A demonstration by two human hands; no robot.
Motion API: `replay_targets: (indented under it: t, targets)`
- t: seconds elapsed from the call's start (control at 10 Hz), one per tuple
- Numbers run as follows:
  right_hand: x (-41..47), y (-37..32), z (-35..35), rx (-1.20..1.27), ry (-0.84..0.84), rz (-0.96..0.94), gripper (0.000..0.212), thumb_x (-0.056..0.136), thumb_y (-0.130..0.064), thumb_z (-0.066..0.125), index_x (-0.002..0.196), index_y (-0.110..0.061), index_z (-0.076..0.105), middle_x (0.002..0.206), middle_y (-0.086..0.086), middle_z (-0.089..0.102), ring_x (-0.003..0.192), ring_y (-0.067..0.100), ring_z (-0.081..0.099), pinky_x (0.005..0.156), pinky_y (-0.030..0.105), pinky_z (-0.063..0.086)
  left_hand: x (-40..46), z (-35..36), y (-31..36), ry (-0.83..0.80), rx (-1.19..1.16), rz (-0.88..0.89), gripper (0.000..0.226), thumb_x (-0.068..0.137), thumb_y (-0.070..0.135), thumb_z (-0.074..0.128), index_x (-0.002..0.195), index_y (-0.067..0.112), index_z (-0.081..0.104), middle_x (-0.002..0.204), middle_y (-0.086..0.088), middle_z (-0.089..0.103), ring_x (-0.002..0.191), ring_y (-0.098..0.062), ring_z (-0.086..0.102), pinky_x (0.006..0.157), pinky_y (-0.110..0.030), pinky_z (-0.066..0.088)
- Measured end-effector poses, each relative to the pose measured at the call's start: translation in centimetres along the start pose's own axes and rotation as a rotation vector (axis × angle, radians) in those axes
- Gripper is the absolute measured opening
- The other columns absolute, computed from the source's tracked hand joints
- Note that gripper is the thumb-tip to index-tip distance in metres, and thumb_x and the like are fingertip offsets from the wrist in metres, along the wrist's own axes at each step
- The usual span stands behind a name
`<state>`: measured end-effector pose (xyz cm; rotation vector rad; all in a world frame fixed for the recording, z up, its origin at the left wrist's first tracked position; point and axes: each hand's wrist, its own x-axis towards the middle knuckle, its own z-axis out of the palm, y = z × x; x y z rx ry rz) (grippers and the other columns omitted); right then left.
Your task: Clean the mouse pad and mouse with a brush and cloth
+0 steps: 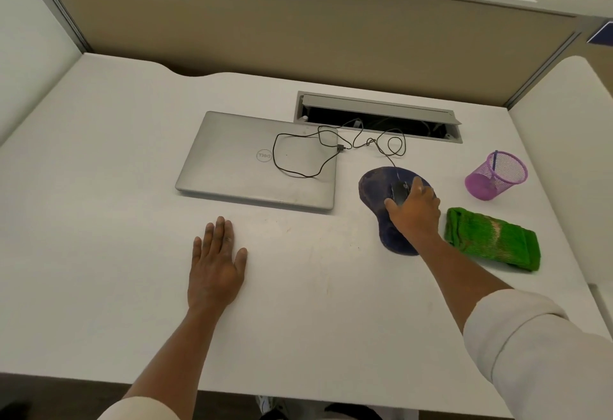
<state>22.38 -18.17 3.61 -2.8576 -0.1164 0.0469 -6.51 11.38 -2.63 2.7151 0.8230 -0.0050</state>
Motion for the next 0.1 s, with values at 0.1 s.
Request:
replay_targets:
  t: [0.1]
  targets:
    - [-2.47, -2.64, 0.96, 0.068, 0.161, -0.232, 0.077, 0.089, -0.042, 0.061, 0.148, -0.005, 0.029, 0.146, 0.022, 0.042, 0.133, 0.039, 0.041, 0.110, 0.050, 0.037, 0.02, 0.20, -0.06, 0.020, 0.003, 0.007, 0.077, 0.095, 0.056, 0.004, 0.161, 0.018, -0.005, 0.169, 0.005, -0.010, 0.156, -0.011, -0.012, 0.127, -0.035, -0.010]
